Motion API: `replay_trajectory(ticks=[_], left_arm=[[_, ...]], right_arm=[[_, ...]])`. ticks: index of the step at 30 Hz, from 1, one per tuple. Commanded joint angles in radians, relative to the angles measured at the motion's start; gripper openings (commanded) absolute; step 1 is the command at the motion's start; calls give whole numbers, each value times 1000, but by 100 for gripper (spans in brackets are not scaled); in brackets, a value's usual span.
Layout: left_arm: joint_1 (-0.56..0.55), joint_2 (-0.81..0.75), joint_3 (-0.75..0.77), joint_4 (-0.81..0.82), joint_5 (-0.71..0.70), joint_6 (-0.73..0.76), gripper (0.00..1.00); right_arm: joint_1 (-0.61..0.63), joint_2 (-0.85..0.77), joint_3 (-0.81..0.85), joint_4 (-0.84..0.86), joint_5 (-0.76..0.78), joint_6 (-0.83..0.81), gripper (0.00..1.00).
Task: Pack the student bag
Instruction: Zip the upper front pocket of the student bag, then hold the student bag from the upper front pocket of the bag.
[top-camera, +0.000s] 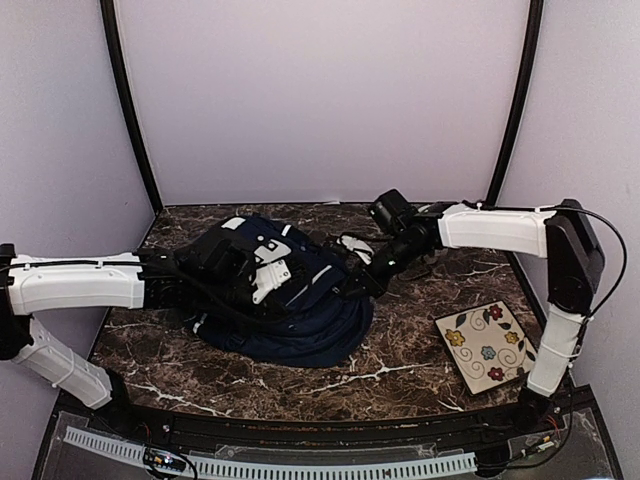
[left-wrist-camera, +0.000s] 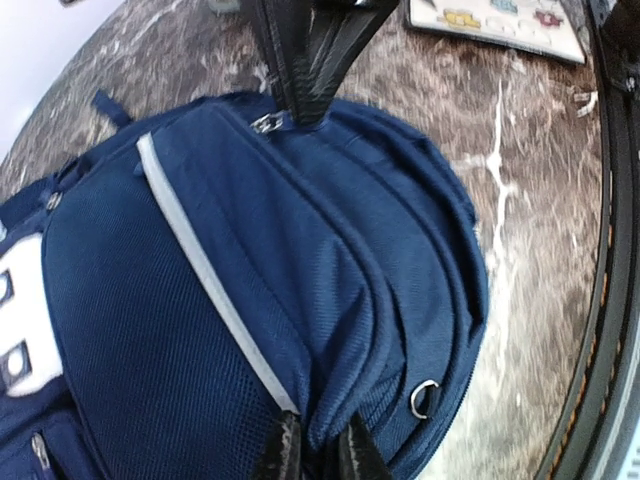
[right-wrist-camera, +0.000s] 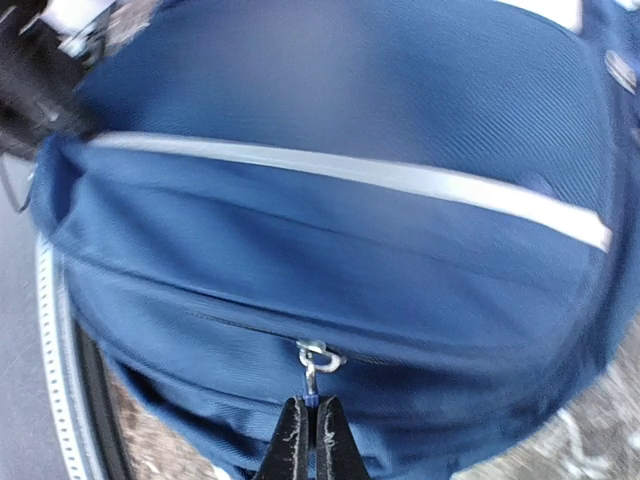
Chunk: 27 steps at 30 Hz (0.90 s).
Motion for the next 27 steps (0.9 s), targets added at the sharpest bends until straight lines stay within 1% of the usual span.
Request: replay_trajectory(ticks=[1, 2, 4, 5, 7, 9, 11, 14, 17, 19, 24, 26, 27], left_arm=[[-1, -110, -24, -274, -166, -107, 32], [-2, -138, -16, -296, -164, -120, 39], [-11, -221, -13, -289, -123, -143, 48], [-18, -258, -19, -261, -106, -163, 51], [-38, -324, -52, -161, -39, -208, 53], [-54, -372, -123, 7, 23, -274, 55], [-74, -390, -202, 167, 30, -318, 57], [-84, -347, -225, 280, -38, -335, 57], [-93, -262, -198, 310, -67, -306, 57], [-101, -199, -166, 307, -86, -283, 57], [-136, -42, -72, 221, -132, -194, 56], [-168, -4, -56, 197, -221, -138, 56], [-173, 8, -53, 191, -256, -118, 54]], right_arm=[[129, -44, 17, 1, -50, -14, 1], [151, -34, 30, -4, -56, -13, 0], [176, -12, 61, -12, -88, -2, 0], [178, 3, 76, -15, -103, 3, 0], [179, 27, 91, -13, -117, 12, 0], [174, 38, 85, 2, -126, 20, 0], [170, 42, 66, 23, -132, 28, 0], [162, 44, 46, 43, -152, 43, 0], [157, 41, 42, 42, -155, 44, 0], [153, 34, 37, 43, -156, 43, 1], [141, 21, 18, 55, -157, 46, 1], [136, 16, 9, 60, -155, 47, 1], [133, 15, 6, 62, -156, 46, 1]])
